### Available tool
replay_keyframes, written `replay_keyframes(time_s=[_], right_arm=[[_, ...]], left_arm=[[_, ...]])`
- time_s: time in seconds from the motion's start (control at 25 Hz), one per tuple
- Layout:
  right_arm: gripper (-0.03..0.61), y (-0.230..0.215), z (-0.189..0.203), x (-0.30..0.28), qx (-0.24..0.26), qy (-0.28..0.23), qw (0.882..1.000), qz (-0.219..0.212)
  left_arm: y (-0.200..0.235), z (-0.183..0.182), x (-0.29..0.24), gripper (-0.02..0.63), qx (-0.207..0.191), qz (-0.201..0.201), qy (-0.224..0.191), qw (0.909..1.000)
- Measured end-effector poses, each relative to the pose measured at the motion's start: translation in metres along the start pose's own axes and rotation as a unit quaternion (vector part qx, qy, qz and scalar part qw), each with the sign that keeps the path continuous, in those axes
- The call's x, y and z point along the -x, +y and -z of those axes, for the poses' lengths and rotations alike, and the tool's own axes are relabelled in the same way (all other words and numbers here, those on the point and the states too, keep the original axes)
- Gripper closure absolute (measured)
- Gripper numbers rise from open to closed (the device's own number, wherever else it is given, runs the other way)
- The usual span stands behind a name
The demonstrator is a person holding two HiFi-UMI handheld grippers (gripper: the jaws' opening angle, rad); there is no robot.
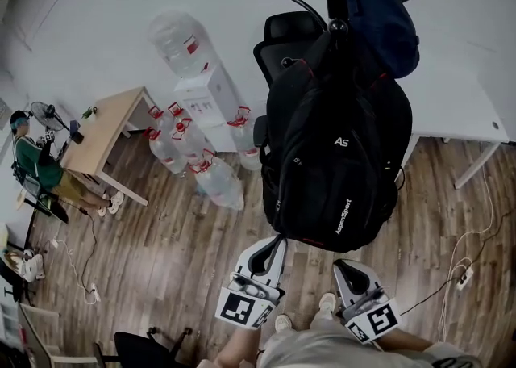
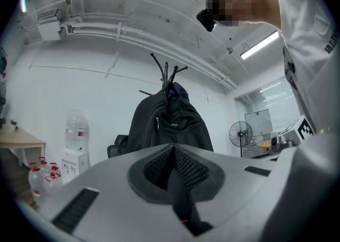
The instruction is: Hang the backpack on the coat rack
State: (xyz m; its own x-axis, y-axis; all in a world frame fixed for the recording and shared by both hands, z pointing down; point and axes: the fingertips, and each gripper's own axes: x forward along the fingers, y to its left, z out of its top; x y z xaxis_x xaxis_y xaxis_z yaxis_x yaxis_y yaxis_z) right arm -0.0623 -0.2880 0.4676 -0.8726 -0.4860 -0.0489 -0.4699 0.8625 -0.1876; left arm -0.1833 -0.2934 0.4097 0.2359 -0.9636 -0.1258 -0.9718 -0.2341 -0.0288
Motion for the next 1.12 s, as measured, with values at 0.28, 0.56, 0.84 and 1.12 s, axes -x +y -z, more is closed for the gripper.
replay_keyframes(time_s=[0.28,0.56,0.84,1.12], right_arm=[[0.551,0.053,0.012,0.0,-0.009,0.001,1.0,0.015],[0.551,0.119,0.039,0.033,-0.001,0.006,0.996,0.089],[0.551,0.189,0.055,0.068,0.014,0.016,0.99,0.137],[0.551,0.19,0.048,0.086,0.033,0.019,0.981,0.189]], left_arm=[[-0.008,0.0,0.055,0.606,-0.004,0.028,0.004,0.9996],[-0.031,0.013,0.133,0.606,0.026,0.105,0.013,0.9941],[-0.051,0.015,0.191,0.606,0.061,0.161,0.011,0.985],[-0.058,0.012,0.204,0.605,0.08,0.188,-0.007,0.9788]])
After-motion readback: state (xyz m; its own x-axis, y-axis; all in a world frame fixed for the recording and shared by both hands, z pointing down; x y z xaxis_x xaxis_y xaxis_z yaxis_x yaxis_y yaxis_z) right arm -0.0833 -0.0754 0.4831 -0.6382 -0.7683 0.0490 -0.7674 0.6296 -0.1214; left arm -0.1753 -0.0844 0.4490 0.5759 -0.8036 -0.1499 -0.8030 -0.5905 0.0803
